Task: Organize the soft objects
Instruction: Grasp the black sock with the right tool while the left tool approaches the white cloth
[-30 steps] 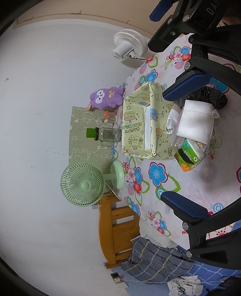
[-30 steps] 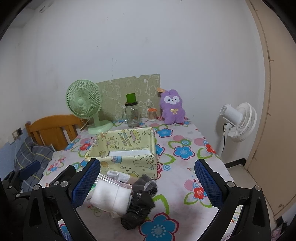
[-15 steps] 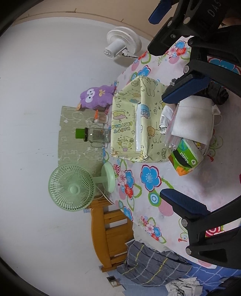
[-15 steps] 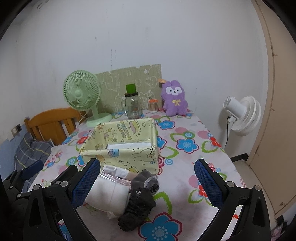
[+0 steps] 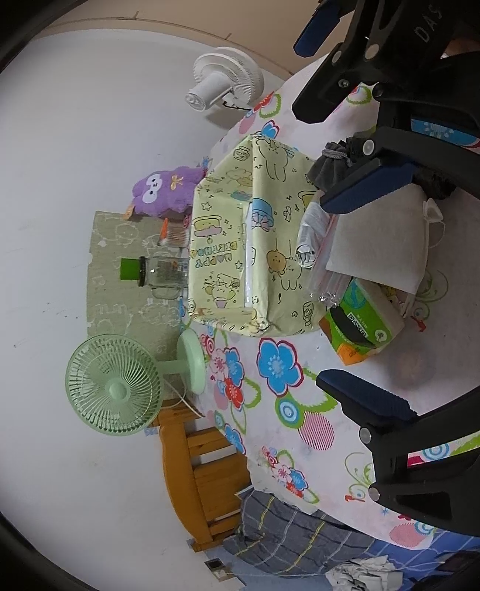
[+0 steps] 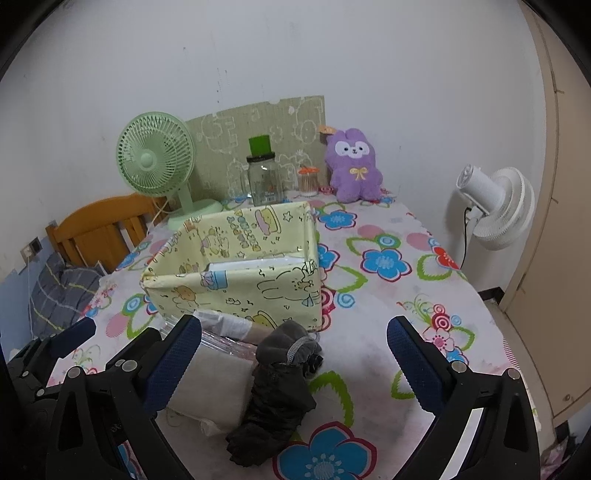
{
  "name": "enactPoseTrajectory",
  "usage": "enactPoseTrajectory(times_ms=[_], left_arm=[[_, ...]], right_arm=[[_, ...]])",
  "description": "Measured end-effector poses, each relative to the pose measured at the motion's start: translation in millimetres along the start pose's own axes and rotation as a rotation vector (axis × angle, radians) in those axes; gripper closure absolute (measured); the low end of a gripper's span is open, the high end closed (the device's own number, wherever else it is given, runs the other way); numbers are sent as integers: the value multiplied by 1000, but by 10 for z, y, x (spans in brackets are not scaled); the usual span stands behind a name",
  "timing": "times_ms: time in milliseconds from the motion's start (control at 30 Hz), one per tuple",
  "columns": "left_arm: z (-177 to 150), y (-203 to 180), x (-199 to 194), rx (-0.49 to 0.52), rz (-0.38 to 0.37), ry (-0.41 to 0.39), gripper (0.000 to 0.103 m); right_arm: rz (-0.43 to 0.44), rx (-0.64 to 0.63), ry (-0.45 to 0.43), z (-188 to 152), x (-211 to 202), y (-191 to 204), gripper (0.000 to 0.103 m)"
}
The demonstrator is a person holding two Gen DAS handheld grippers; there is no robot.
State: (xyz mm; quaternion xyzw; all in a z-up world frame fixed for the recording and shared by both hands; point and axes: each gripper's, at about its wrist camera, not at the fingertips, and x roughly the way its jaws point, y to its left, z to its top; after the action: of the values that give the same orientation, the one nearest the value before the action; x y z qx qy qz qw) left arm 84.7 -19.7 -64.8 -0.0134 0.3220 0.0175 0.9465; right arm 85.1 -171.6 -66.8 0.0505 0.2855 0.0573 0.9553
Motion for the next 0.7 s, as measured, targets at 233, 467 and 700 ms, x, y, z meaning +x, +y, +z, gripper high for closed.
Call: enactPoseTrajectory(times_ms=[233,467,700], left_arm=[[-14,-44,214,14,10,43,20],[-41,-65,381,27,20,83,21],[-74,-80,475,38,23,111,21]], right_arm=[[-1,6,51,-16,227,-21,5],[4,15,110,-46,486,-51,9],[8,22,158,-81,691,-52,11]])
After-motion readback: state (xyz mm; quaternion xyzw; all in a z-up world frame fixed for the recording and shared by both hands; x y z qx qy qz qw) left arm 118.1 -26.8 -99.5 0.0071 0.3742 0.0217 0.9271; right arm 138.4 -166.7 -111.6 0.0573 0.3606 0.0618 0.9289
